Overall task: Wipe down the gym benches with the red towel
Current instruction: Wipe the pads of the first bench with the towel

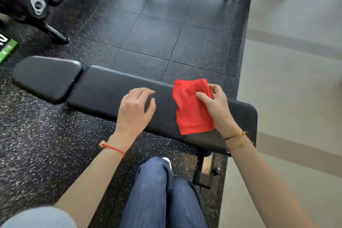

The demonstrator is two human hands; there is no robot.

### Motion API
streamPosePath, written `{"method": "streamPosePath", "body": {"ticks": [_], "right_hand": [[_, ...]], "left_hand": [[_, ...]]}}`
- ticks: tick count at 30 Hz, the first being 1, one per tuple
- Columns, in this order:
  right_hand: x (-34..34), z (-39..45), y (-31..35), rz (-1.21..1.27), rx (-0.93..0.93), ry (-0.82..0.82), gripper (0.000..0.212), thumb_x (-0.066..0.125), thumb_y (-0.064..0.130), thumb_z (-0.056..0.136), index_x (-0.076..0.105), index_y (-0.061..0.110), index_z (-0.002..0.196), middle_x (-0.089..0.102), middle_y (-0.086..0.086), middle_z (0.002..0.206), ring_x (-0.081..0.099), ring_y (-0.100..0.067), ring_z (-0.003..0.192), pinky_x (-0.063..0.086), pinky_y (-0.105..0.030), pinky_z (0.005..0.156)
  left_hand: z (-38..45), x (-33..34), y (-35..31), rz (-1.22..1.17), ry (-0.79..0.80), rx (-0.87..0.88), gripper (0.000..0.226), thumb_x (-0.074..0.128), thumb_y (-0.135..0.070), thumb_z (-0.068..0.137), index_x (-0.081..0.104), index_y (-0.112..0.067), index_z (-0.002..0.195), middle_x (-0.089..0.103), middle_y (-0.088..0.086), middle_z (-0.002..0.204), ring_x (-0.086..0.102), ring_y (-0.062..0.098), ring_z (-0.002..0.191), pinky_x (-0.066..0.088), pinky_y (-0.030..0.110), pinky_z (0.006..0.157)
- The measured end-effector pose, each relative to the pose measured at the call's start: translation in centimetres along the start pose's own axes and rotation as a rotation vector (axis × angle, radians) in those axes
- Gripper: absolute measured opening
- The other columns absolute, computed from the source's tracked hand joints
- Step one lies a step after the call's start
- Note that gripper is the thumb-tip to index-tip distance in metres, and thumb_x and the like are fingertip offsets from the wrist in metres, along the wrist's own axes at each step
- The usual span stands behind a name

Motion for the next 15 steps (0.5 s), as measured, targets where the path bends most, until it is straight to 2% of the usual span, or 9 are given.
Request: {"method": "streamPosePath", "body": {"ticks": [7,11,15], "right_hand": [[-3.4,-8.7,15.4,0.084,0.017,-0.068,0.029,0.071,0.01,0.085,0.054,0.018,0.107,0.068,-0.005,0.102,0.063,-0.009,0.084,0.051,-0.022,0.076],[-5.6,-12.6,21.7,0.108,0.018,-0.095,0.033,0.071,0.01,0.085,0.054,0.01,0.114,0.068,-0.015,0.11,0.064,-0.019,0.093,0.051,-0.039,0.088],[-8.4,-14.5,25.1,0.14,-0.001,-0.137,0.033,0.071,0.009,0.085,0.054,0.012,0.113,0.069,-0.014,0.111,0.065,-0.021,0.096,0.05,-0.042,0.091]], "left_hand": [[2.2,-15.4,-6.8,-0.034,0.039,0.035,0.026,0.057,-0.02,0.093,0.065,-0.013,0.117,0.066,0.001,0.117,0.059,0.02,0.112,0.047,0.04,0.099],[3.3,-21.3,-10.1,-0.063,0.072,0.03,0.025,0.057,-0.019,0.093,0.065,-0.014,0.116,0.066,0.001,0.116,0.058,0.021,0.111,0.047,0.04,0.099],[4.4,-24.3,-12.8,-0.096,0.054,0.036,0.024,0.057,-0.02,0.094,0.065,-0.017,0.116,0.066,-0.001,0.116,0.057,0.018,0.111,0.046,0.038,0.099]]}}
Point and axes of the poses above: each hand's wrist, its own z-axis towards the middle knuckle, its own x-axis out of the palm, y = z × x, the point moved 2 cm from there along z, towards the middle knuckle
